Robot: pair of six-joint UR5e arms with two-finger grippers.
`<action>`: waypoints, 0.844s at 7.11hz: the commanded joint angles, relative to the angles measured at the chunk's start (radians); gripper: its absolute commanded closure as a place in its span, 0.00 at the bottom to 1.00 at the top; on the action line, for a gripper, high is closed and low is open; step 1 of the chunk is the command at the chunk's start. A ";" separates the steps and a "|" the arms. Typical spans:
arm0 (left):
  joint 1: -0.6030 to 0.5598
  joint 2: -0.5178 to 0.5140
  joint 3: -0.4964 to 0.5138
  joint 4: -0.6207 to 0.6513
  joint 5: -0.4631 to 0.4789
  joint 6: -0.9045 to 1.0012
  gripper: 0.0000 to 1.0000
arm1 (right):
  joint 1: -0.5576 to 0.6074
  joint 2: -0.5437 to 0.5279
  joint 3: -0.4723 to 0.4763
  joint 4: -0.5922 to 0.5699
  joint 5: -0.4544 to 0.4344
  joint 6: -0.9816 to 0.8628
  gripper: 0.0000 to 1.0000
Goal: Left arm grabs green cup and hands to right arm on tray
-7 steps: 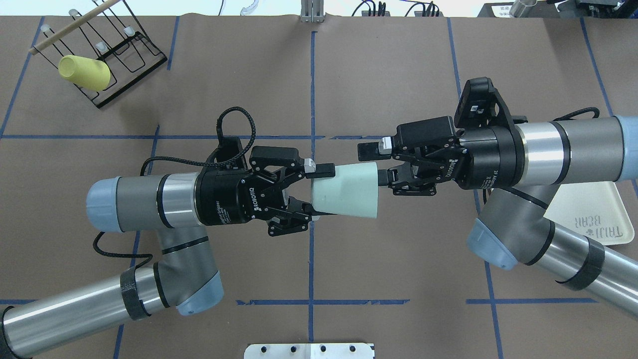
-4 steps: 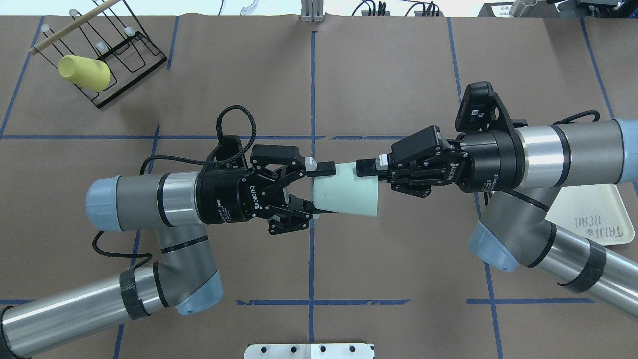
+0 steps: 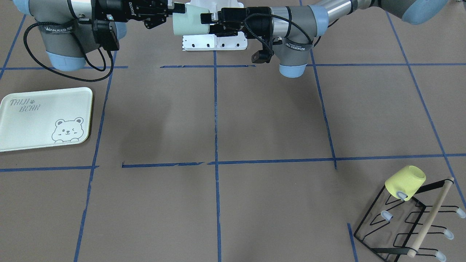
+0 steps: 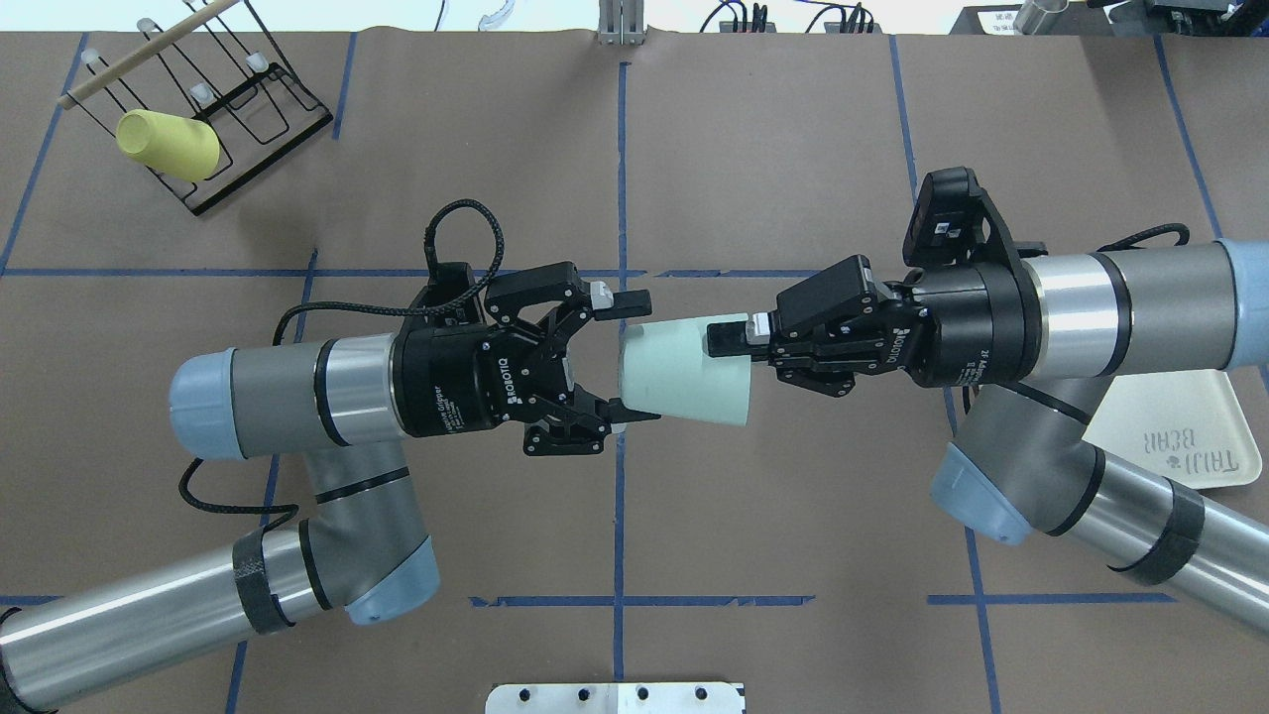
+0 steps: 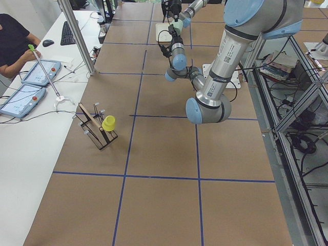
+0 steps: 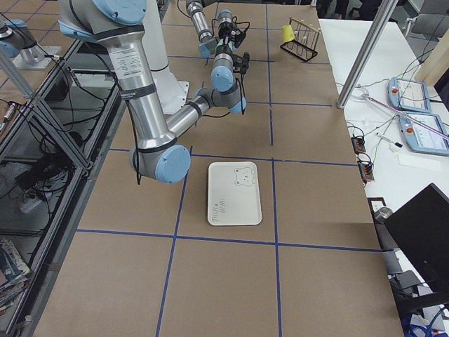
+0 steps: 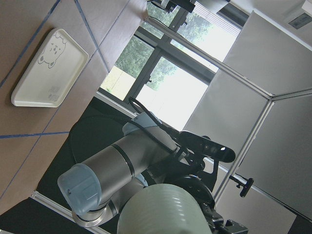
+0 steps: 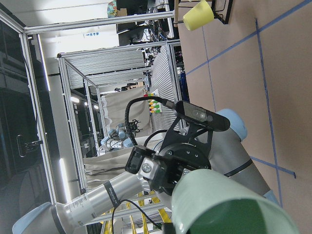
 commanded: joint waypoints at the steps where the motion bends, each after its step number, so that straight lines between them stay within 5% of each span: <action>1: -0.010 0.002 -0.001 0.002 0.002 0.000 0.00 | 0.004 -0.002 0.006 0.000 0.000 0.017 1.00; 6: -0.088 0.054 0.011 0.178 0.002 0.112 0.00 | 0.195 -0.339 -0.050 -0.003 -0.037 -0.001 1.00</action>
